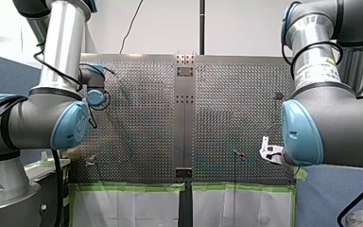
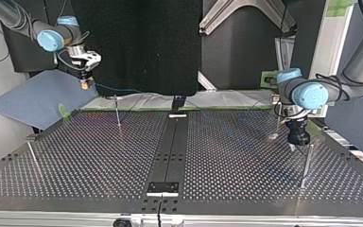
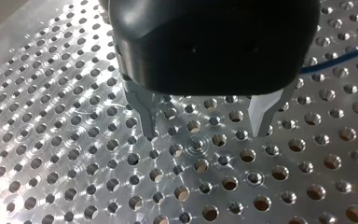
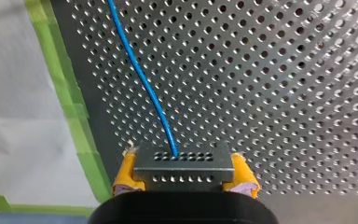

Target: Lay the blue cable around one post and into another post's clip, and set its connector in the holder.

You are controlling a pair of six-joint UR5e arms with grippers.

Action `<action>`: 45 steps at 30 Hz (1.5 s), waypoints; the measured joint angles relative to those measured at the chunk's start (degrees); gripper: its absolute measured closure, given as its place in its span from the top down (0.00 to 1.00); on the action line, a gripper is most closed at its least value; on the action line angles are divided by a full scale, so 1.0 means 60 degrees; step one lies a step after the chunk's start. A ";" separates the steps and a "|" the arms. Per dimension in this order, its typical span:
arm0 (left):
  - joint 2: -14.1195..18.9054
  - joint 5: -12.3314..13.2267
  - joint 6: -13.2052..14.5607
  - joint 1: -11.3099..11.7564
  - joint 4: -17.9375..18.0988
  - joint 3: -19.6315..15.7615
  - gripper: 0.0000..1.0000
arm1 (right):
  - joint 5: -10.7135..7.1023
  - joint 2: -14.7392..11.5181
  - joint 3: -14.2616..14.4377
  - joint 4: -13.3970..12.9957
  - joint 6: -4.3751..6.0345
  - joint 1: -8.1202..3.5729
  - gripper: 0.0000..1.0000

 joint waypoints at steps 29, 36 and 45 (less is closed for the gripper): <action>0.0001 0.0039 -0.0015 0.0037 0.0014 0.0005 0.99 | 0.1373 -0.0746 0.1251 -0.1051 0.0327 -0.0314 0.00; 0.0001 0.0044 -0.0025 0.0039 0.0009 0.0004 0.99 | 0.1645 -0.0216 0.1145 -0.1513 0.0638 -0.0452 0.00; 0.0001 0.0044 -0.0029 0.0036 0.0002 0.0003 0.99 | 0.2021 0.0468 0.0583 -0.1185 0.0316 -0.0457 0.00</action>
